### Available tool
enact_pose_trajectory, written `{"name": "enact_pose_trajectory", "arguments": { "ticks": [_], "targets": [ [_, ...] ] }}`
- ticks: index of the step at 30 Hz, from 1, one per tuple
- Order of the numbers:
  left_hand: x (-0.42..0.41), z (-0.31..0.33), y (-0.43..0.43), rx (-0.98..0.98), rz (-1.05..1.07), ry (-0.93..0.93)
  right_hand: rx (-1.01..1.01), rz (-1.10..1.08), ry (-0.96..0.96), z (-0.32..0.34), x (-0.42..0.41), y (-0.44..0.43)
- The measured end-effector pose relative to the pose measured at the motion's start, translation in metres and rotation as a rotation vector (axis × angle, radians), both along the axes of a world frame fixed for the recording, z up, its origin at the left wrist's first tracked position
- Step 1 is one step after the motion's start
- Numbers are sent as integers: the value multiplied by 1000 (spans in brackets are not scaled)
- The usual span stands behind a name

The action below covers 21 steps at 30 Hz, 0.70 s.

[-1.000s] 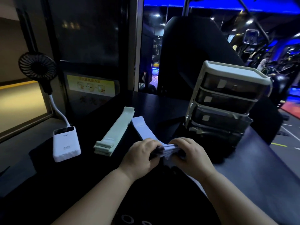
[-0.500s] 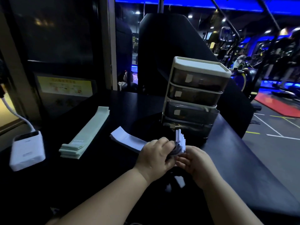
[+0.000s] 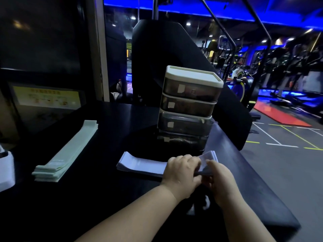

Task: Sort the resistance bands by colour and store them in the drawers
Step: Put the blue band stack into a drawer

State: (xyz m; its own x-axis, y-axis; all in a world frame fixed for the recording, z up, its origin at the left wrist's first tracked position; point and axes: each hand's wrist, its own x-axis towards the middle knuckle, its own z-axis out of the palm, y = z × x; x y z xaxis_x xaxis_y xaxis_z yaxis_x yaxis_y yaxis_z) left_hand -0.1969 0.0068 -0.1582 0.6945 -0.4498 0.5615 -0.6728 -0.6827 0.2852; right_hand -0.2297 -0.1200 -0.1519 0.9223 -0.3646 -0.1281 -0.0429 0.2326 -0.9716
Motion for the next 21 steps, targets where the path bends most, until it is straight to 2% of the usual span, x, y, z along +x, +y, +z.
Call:
{"name": "enact_pose_trajectory", "arguments": {
  "ticks": [4,7,14,18,21],
  "targets": [
    [1,2,5,-1,-59,121,-89,-86,76,-5,1,-8],
    [1,4,14,29,-47,138,-181,-95,85,-3,1,-11],
    [18,2,47,175,116,173,-395,-297,65,8,2,-36],
    [21,3,57,174,185,176,-476,-365,98,4,5,-58],
    [24,5,70,139,312,200,-511,-428,109,2,7,-70]
  ]
}}
